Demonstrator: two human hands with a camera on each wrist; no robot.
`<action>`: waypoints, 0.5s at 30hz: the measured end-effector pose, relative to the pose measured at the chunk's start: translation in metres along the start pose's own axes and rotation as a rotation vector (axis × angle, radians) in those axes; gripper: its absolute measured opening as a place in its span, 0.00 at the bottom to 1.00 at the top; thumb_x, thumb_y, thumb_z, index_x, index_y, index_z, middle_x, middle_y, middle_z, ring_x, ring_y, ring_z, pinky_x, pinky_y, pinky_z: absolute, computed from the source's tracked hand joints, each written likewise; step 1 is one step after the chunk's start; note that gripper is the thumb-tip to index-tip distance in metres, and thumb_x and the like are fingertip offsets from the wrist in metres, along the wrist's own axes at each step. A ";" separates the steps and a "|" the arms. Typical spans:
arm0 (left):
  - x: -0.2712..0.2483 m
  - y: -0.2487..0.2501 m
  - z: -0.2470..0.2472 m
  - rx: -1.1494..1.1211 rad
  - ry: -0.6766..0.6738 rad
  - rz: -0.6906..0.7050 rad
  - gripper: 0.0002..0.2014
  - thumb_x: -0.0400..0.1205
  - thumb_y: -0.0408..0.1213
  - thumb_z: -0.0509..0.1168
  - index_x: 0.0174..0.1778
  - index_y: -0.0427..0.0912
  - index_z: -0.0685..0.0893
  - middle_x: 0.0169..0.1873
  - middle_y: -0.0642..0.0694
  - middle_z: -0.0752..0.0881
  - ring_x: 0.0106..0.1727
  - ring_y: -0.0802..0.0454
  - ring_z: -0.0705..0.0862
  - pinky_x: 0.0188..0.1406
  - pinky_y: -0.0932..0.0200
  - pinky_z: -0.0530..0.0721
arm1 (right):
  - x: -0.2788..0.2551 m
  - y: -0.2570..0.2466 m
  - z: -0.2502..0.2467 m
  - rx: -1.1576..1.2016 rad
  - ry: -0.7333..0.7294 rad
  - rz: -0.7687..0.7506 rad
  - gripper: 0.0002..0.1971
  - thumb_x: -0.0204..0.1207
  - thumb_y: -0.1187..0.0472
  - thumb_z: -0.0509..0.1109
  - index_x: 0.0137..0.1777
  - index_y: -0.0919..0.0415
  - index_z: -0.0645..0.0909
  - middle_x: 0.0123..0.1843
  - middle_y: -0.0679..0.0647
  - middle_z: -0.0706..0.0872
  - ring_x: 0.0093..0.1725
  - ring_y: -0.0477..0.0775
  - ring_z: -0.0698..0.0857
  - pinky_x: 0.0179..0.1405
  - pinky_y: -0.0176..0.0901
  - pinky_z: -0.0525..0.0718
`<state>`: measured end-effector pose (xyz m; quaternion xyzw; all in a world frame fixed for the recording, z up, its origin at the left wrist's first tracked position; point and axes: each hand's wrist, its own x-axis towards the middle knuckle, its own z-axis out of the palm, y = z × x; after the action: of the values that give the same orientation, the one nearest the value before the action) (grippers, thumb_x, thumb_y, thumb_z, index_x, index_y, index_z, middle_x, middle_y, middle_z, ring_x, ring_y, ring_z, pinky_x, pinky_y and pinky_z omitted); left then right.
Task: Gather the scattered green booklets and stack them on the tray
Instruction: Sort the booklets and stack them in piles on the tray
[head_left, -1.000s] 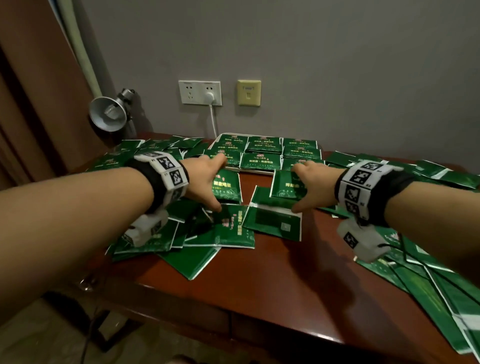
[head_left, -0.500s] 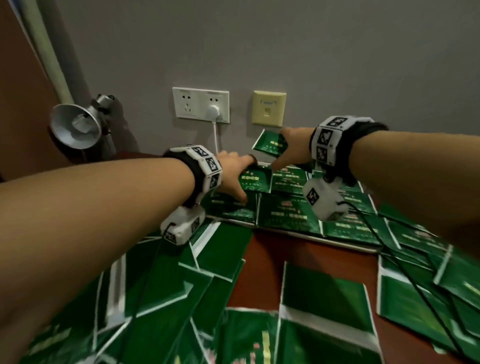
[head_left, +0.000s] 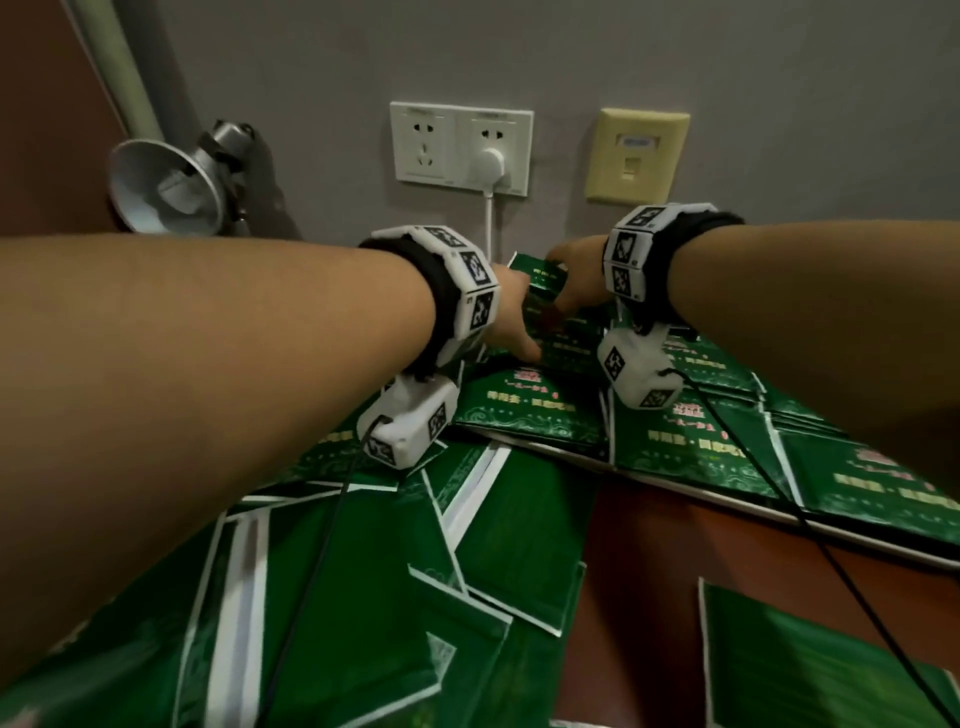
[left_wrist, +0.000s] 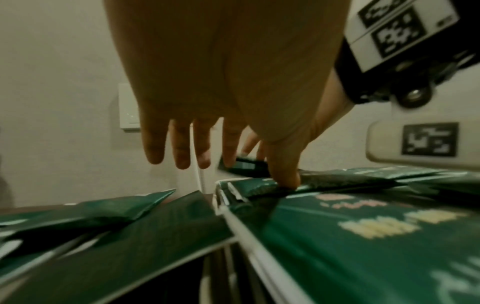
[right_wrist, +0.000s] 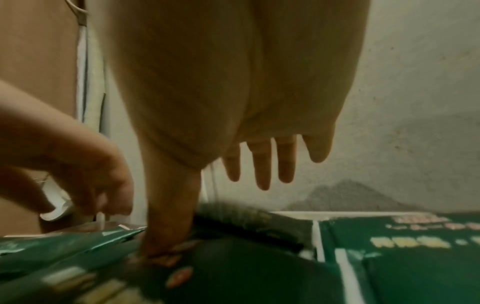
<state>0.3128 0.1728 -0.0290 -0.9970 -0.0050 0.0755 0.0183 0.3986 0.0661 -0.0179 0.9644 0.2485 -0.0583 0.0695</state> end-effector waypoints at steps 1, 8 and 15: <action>-0.003 -0.002 0.000 0.025 0.009 -0.019 0.31 0.75 0.61 0.71 0.64 0.41 0.79 0.58 0.41 0.85 0.56 0.42 0.84 0.54 0.48 0.84 | -0.003 -0.002 0.000 -0.010 -0.008 0.003 0.38 0.72 0.45 0.76 0.78 0.59 0.68 0.73 0.60 0.77 0.68 0.61 0.79 0.64 0.50 0.78; -0.051 0.006 -0.018 0.100 0.131 -0.060 0.18 0.76 0.52 0.71 0.50 0.40 0.83 0.44 0.41 0.87 0.45 0.41 0.86 0.45 0.50 0.86 | -0.087 0.015 -0.025 -0.042 0.043 -0.041 0.39 0.76 0.43 0.71 0.83 0.58 0.61 0.78 0.57 0.73 0.74 0.60 0.75 0.70 0.50 0.73; -0.163 0.074 -0.006 0.168 -0.037 0.181 0.20 0.79 0.46 0.70 0.63 0.39 0.80 0.55 0.40 0.83 0.56 0.41 0.82 0.52 0.52 0.81 | -0.253 0.017 0.002 -0.108 -0.165 -0.100 0.46 0.71 0.38 0.74 0.82 0.59 0.60 0.76 0.59 0.73 0.72 0.59 0.76 0.61 0.43 0.75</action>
<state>0.1534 0.0966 -0.0012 -0.9867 0.0910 0.0956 0.0949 0.1866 -0.0682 0.0186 0.9376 0.2924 -0.1273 0.1385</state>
